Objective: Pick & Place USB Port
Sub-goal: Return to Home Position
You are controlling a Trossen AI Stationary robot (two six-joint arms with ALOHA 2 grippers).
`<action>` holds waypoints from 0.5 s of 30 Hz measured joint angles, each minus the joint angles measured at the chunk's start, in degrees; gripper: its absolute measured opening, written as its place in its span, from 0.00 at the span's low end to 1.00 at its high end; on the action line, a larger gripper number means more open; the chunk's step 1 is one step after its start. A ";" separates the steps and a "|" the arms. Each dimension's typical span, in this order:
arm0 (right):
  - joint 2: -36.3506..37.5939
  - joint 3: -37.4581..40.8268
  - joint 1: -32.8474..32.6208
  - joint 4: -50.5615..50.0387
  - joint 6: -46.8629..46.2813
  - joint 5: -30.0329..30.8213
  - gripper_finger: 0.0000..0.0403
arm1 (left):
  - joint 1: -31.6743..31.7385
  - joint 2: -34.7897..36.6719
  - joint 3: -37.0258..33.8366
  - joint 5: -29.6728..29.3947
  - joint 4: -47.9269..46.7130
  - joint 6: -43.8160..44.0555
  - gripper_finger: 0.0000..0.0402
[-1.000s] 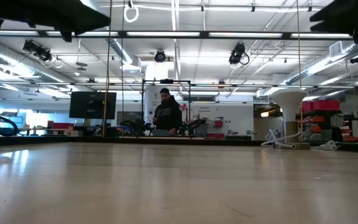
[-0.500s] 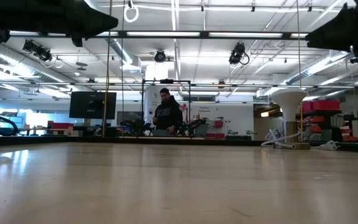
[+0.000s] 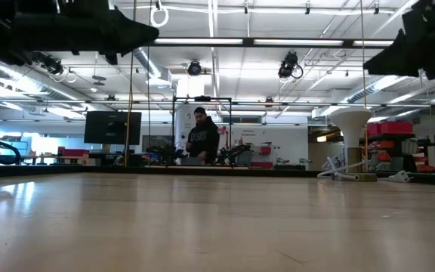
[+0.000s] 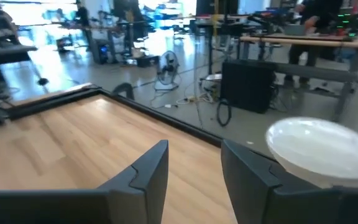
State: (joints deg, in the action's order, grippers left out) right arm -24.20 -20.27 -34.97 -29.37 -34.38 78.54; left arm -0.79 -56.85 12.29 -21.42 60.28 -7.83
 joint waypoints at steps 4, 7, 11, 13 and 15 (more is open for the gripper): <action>0.79 3.41 4.24 3.24 1.44 -2.87 0.37 | 1.03 -1.78 0.01 0.19 2.37 -0.16 0.15; 2.37 5.31 8.01 7.79 6.11 -5.70 0.37 | 1.88 -1.21 0.01 0.65 2.55 -0.57 0.15; 5.52 7.82 14.53 21.24 19.47 -14.24 0.37 | 3.19 -0.22 0.03 1.12 1.67 -0.35 0.15; 7.11 9.60 18.97 32.42 28.33 -21.69 0.37 | 3.78 0.34 0.01 1.37 -0.20 -0.02 0.15; 8.35 11.35 23.23 42.43 36.76 -31.12 0.37 | 4.20 0.49 0.03 2.30 -1.35 1.28 0.14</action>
State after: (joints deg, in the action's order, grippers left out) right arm -15.85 -8.92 -11.74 13.06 2.38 47.42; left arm 3.41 -56.36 12.32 -19.12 58.93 -6.55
